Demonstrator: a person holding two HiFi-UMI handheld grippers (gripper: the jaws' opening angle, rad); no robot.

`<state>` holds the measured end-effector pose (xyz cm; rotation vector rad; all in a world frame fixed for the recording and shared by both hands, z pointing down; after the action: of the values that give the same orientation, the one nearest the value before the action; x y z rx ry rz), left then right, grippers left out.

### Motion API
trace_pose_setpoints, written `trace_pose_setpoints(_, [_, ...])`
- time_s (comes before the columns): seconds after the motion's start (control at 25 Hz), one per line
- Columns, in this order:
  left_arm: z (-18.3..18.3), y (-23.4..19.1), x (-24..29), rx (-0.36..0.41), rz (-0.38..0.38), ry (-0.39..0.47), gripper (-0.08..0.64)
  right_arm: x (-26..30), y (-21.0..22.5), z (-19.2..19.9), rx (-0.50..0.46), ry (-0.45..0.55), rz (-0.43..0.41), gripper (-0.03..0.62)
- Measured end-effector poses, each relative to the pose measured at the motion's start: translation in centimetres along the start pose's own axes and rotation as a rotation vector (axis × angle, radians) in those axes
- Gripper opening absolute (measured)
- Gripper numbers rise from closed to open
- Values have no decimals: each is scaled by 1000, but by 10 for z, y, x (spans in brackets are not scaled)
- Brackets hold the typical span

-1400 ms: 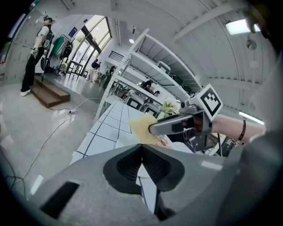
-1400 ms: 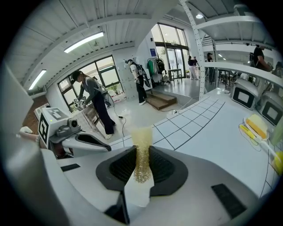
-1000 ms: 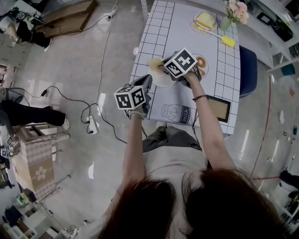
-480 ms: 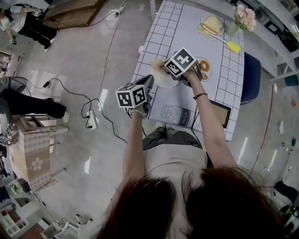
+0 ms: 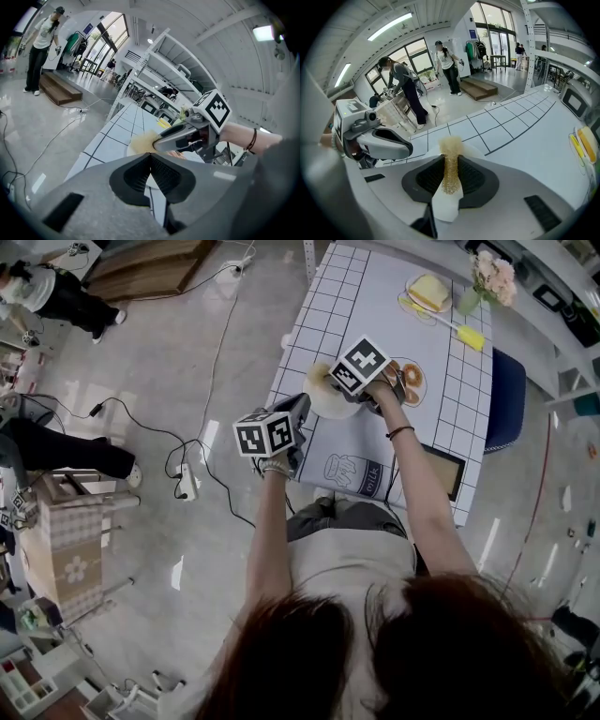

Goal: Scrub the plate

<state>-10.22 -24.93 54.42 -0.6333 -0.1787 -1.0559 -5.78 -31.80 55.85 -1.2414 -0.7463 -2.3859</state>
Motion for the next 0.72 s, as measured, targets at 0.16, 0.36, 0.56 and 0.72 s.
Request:
trace_pose_setpoints(0.16, [0,0,1,0,4,-2,11,0,1,-1,11,-4,2,78])
trace_pose_setpoints(0.36, [2,2,4,6,14,-9,11,2,2,-1,26,-6,3,78])
trace_pose_setpoints(0.56, [1,-1,4,10,14,-11,11,1,7,-4,41,-15,24,78])
trace_pose_setpoints(0.72, [-1,-2,5,15,25,-9,11,0,9,-5,50,-14,31,78])
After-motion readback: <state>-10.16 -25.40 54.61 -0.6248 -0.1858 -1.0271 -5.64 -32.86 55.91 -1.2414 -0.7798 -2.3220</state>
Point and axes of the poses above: the fingertips, and each gripper's own axes: x forward along the fingers, y to its right, z out of its underside, the point moved 1 cm from there along -x, backward along the fingers, and after that the axes turned 11 degrees about x, right-handed, at the moved point
